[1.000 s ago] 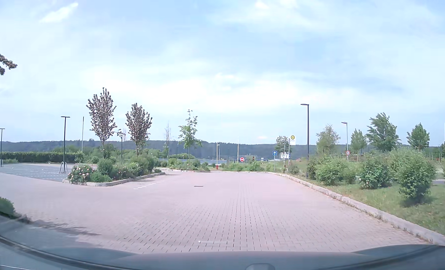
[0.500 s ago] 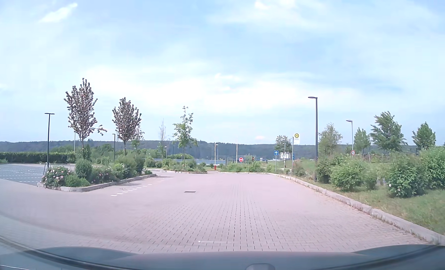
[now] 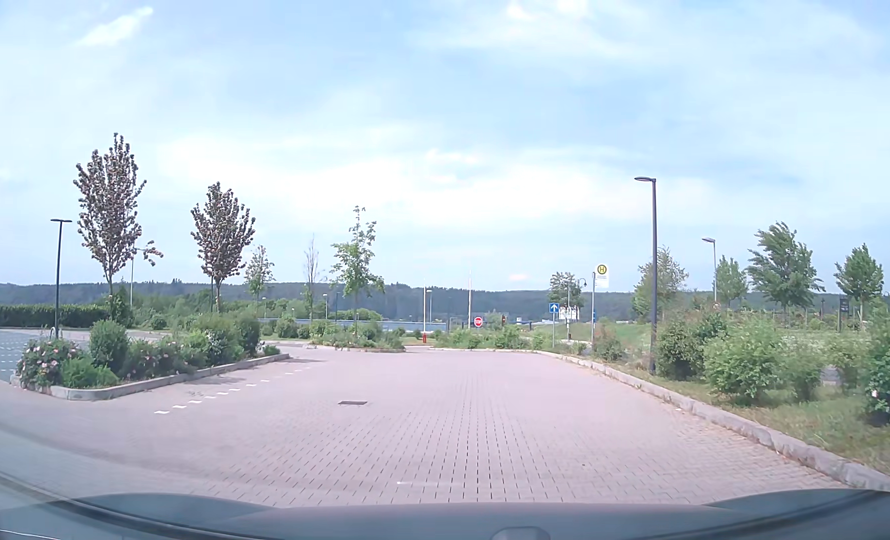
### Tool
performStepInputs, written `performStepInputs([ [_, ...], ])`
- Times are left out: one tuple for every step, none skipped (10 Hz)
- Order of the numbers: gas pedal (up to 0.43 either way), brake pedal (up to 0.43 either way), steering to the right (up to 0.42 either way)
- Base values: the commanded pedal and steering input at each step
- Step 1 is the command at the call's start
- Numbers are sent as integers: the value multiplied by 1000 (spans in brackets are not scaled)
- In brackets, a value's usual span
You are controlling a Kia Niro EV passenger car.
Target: Follow the waypoints while adhering to traffic rules and regulations
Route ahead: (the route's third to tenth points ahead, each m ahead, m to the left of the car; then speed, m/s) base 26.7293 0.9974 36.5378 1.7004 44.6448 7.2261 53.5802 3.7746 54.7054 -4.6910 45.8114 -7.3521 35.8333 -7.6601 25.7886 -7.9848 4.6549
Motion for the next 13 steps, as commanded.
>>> performStepInputs([
  [98, 0, 12],
  [98, 0, 12],
  [87, 0, 11],
  [87, 0, 10],
  [87, 0, 10],
  [87, 0, 10],
  [87, 0, 10],
  [87, 0, 9],
  [87, 0, 8],
  [87, 0, 6],
  [87, 0, 6],
  [87, 0, 6],
  [87, 0, 6],
])
